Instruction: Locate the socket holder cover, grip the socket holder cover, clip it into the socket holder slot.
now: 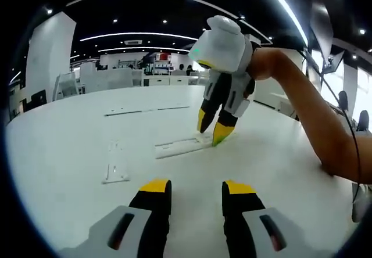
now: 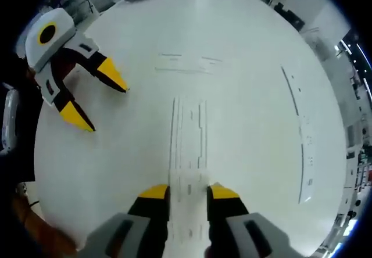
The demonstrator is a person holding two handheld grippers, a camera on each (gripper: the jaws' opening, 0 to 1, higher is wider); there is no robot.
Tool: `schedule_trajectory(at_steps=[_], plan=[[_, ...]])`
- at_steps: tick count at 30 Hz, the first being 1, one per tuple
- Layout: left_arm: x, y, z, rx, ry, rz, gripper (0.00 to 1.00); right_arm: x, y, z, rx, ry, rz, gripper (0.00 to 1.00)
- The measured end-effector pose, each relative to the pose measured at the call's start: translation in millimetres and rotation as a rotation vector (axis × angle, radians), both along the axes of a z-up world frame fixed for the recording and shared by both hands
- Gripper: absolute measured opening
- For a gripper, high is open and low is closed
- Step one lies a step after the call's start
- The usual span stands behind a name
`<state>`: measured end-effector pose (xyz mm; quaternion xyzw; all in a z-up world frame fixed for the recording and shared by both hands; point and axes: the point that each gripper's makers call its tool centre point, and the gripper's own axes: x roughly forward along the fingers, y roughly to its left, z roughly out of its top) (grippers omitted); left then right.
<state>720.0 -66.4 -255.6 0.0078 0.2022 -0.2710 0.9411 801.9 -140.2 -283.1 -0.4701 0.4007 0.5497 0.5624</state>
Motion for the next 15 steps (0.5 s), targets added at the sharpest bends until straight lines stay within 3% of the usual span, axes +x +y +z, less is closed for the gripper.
schedule_trajectory(at_steps=[6,15], plan=[[-3.4,0,-2.0,0.000,0.001,0.003,0.35,0,21,-0.4,0.061,0.008,-0.032,0.27],[-5.7,-1,-3.0,0.001,0.000,0.001,0.35,1,32,-0.9,0.086,-0.005,-0.022,0.27]])
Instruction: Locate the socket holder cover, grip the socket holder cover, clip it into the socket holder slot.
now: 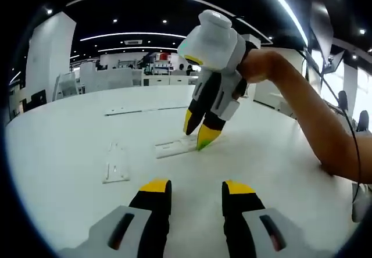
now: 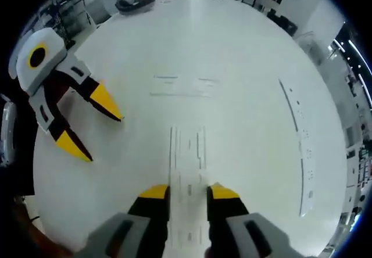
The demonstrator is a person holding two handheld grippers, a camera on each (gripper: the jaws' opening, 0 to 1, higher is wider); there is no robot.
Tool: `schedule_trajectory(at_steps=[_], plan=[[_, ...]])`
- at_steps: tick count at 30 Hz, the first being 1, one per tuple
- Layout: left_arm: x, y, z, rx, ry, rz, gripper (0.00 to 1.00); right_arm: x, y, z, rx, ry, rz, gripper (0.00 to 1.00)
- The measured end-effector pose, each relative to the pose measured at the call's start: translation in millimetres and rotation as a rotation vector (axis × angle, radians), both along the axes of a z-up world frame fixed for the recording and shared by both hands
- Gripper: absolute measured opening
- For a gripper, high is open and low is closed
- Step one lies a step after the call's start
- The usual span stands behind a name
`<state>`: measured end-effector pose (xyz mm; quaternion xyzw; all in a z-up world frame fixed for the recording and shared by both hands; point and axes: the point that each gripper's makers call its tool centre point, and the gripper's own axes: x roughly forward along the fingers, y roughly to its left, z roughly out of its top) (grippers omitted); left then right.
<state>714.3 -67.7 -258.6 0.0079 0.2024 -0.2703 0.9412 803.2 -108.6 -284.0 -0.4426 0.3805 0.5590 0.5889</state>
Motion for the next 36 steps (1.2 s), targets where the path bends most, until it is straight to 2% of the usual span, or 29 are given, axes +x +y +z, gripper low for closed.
schedule_trajectory(at_steps=[10,23,36], plan=[[5.5,5,1.7,0.004,-0.004,0.006,0.35,1,12,1.0,0.039,0.002,0.006,0.26],[3.5,3,1.1,0.010,-0.006,0.008,0.35,2,35,3.1,0.097,-0.006,0.013,0.26],[4.2,3,1.3,0.013,-0.005,0.009,0.35,3,48,5.2,0.136,-0.014,0.022,0.26]])
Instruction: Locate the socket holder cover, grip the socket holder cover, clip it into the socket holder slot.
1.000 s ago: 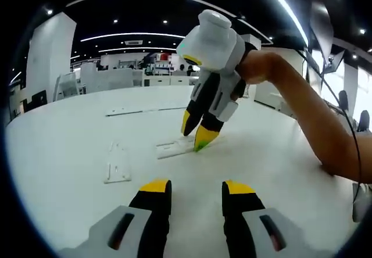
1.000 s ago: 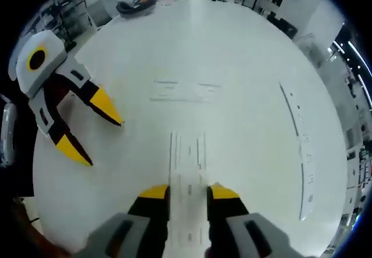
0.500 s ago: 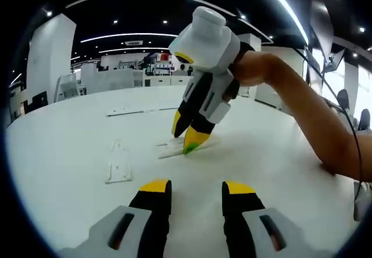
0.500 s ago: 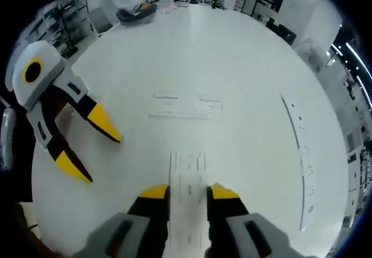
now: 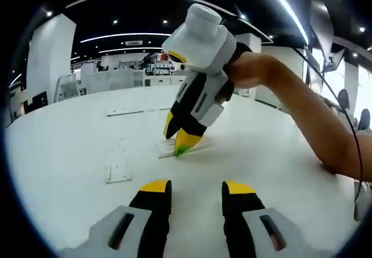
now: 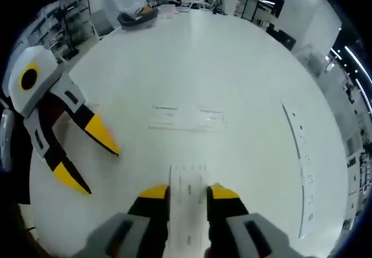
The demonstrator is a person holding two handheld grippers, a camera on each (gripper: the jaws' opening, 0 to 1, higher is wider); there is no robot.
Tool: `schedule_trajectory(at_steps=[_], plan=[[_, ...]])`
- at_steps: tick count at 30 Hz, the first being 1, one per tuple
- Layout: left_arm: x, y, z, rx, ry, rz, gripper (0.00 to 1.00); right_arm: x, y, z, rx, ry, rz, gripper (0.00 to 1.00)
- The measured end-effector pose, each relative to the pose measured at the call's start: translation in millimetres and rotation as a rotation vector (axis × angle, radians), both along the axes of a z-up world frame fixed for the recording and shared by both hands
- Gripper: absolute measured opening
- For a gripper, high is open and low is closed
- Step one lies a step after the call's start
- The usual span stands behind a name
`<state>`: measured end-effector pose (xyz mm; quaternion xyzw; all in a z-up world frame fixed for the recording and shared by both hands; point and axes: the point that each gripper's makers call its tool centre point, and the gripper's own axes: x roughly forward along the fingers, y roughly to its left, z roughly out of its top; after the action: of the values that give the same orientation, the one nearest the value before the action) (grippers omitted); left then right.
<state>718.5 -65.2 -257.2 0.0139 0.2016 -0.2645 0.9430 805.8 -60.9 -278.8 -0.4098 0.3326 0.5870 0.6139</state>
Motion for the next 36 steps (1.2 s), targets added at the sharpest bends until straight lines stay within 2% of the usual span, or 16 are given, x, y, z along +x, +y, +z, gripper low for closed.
schedule_trajectory(at_steps=[15,21,26,32,36], plan=[[1.3,2,0.3,0.000,-0.001,0.003,0.35,-1,3,-0.1,0.028,-0.010,0.019,0.27],[1.1,3,0.3,0.000,-0.002,0.004,0.35,-1,-4,5.5,0.029,-0.013,0.025,0.26],[1.2,3,-1.2,0.004,0.001,0.006,0.35,1,-25,17.0,0.016,-0.040,0.020,0.17],[1.7,3,-1.8,0.011,-0.001,0.007,0.35,-4,-56,15.1,-0.037,0.012,0.008,0.14],[3.4,3,-1.2,0.010,-0.003,0.009,0.35,1,-78,11.7,-0.076,0.024,-0.038,0.10]])
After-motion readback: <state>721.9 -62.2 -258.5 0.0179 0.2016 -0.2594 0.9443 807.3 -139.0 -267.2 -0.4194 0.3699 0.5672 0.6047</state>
